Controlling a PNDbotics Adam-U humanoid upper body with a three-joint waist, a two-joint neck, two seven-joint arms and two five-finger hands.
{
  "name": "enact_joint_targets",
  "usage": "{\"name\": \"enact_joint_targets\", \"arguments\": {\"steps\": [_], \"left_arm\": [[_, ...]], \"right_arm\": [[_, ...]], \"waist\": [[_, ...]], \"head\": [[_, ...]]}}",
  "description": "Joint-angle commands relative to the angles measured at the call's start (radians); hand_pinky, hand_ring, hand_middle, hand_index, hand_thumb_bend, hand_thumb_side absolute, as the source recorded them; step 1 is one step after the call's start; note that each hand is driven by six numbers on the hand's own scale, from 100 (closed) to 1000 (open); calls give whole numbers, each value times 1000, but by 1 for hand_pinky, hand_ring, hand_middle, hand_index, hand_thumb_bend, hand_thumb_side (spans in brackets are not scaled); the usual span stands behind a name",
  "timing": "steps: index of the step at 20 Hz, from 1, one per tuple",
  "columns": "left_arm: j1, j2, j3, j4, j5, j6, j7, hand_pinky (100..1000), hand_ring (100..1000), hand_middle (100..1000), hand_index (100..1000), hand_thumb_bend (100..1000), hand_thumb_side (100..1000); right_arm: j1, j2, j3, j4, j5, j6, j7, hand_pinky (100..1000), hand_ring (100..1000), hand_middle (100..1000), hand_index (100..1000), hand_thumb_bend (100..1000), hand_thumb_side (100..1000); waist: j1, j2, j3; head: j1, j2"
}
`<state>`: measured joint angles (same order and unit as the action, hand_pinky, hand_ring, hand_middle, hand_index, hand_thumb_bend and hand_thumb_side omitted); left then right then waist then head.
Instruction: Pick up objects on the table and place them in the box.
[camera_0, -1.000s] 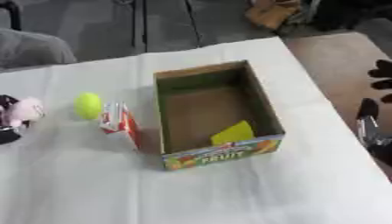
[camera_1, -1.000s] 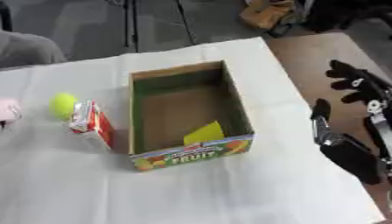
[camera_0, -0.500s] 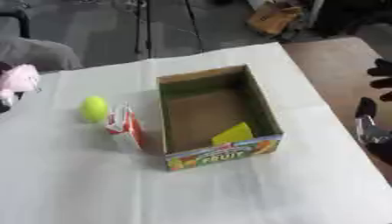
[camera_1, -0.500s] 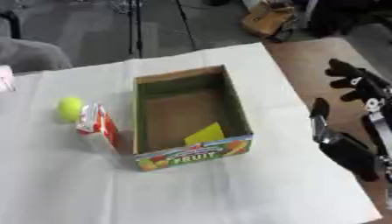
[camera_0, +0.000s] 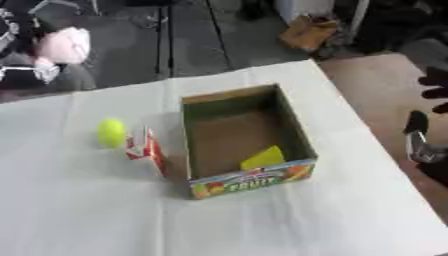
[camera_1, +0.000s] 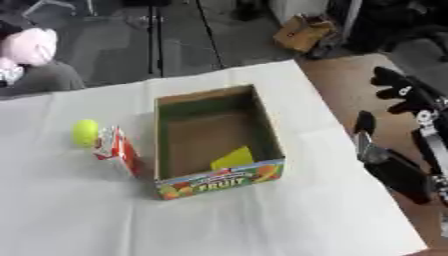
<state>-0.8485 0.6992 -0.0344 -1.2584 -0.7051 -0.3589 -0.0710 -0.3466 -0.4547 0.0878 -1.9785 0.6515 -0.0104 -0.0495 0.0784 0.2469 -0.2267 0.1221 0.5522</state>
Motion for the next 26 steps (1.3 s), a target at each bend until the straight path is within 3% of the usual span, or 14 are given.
{"name": "enact_joint_targets", "arguments": {"steps": [1, 7, 12, 13, 14, 15, 16, 17, 18, 19, 21, 26], "left_arm": [[-54, -59, -37, -25, -14, -39, -41, 404, 404, 364, 432, 355, 100], [-103, -200, -96, 10, -61, -129, -90, 420, 419, 379, 446, 323, 100], [-100, -261, -133, 61, -98, -228, -138, 474, 440, 401, 468, 345, 100], [-96, -267, -141, 71, -110, -248, -154, 523, 491, 447, 503, 460, 193], [-90, -273, -150, 80, -130, -274, -178, 523, 491, 447, 503, 460, 193], [-86, -277, -158, 87, -152, -299, -205, 632, 617, 584, 629, 664, 447], [-82, -279, -168, 92, -183, -329, -242, 632, 617, 584, 629, 664, 447], [-79, -281, -169, 96, -207, -352, -270, 776, 773, 760, 802, 868, 734], [-76, -282, -169, 100, -233, -367, -299, 776, 773, 760, 802, 868, 734], [-74, -283, -164, 101, -251, -374, -317, 846, 837, 824, 853, 919, 888], [-70, -279, -151, 95, -276, -371, -316, 878, 868, 852, 867, 892, 998], [-63, -263, -127, 73, -306, -334, -226, 872, 867, 853, 869, 859, 1000]], "right_arm": [[-18, -17, 2, -22, -11, -11, 10, 663, 773, 817, 967, 100, 348], [-27, -10, 12, -22, -24, -39, 29, 657, 759, 782, 944, 100, 344], [-35, -5, 18, -22, -46, -74, 26, 645, 739, 748, 925, 100, 323], [-36, -5, 18, -22, -50, -80, 24, 641, 734, 744, 921, 100, 311], [-37, -5, 17, -22, -52, -85, 23, 641, 734, 744, 921, 100, 311], [-37, -4, 16, -22, -54, -88, 21, 638, 733, 744, 921, 100, 311], [-37, -4, 16, -22, -55, -89, 20, 638, 733, 744, 921, 100, 311], [-36, -4, 15, -22, -56, -90, 20, 638, 733, 744, 921, 100, 316], [-35, -4, 15, -22, -56, -90, 20, 638, 733, 744, 921, 100, 316], [-35, -4, 15, -22, -57, -90, 20, 638, 733, 744, 922, 100, 316], [-33, -4, 14, -22, -57, -90, 20, 638, 732, 744, 922, 100, 318], [-30, -5, 13, -22, -56, -87, 21, 638, 732, 744, 923, 100, 323]], "waist": [[-4, -23, -3], [-5, -19, -29], [-6, -12, -49], [-7, -11, -50], [-7, -10, -52], [-8, -10, -52], [-8, -10, -52], [-8, -10, -51], [-9, -10, -50], [-9, -11, -49], [-10, -12, -47], [-11, -16, -39]], "head": [[19, 3], [65, -10], [77, -18], [77, -18], [76, -17], [74, -18], [72, -18], [71, -18], [70, -19], [68, -19], [66, -21], [60, -22]]}}
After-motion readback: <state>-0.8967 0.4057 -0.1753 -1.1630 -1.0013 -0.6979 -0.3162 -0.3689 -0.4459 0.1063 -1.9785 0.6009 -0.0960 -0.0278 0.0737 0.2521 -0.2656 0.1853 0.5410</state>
